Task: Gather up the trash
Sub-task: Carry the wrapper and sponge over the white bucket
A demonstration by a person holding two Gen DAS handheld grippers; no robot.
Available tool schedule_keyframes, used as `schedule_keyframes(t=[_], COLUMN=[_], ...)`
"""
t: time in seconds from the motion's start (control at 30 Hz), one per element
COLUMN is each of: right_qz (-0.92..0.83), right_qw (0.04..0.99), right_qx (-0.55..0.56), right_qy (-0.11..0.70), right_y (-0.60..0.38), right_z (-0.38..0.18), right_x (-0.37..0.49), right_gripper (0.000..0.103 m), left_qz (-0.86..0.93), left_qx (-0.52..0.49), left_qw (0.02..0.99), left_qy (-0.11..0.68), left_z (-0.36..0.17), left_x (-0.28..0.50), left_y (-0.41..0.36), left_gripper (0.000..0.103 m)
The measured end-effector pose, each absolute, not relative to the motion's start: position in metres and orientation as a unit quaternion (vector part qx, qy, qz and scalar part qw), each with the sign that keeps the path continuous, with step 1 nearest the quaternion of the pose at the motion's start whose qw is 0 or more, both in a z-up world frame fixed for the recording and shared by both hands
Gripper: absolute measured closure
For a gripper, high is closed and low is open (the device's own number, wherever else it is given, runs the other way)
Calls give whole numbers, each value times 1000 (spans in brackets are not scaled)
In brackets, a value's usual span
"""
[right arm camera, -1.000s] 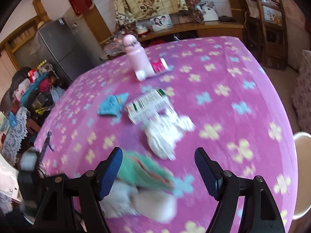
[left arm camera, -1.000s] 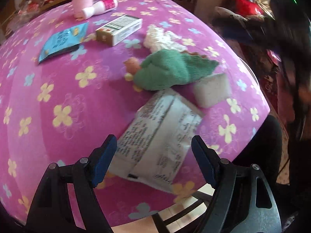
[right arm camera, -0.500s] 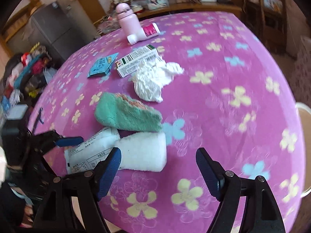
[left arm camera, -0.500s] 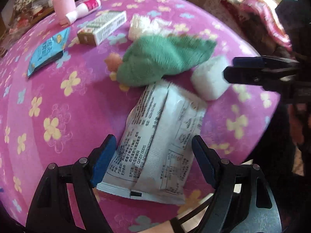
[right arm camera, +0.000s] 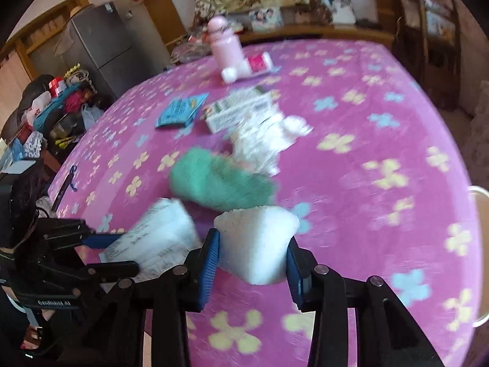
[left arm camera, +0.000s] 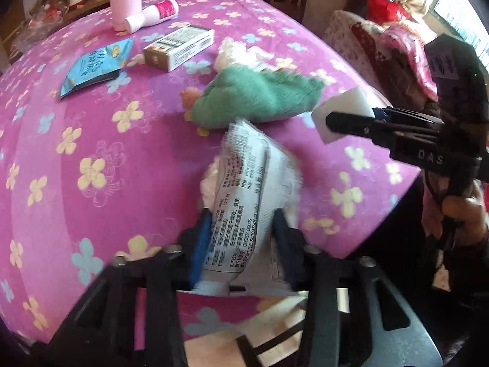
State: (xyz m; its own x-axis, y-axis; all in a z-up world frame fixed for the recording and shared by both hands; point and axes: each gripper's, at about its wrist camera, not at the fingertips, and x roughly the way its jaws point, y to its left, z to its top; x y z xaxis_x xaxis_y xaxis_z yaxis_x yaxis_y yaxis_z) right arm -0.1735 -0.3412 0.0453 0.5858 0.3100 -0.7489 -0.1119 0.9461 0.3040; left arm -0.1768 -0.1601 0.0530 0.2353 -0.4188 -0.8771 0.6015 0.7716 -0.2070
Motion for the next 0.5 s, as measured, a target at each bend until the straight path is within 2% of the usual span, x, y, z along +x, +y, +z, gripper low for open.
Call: schedule_keyframes(t=[0.5], right_qz=[26], right_qw=[896], right_qx=[153], right_qy=[416], right_y=[-440], right_z=[57], right_x=[-210], right_gripper=[64], left_qz=[-366], left_qx=[67], left_qw=[794], left_qy=[481], left_z=[91], left_x=[-181], left_y=[-239], left_gripper=[70])
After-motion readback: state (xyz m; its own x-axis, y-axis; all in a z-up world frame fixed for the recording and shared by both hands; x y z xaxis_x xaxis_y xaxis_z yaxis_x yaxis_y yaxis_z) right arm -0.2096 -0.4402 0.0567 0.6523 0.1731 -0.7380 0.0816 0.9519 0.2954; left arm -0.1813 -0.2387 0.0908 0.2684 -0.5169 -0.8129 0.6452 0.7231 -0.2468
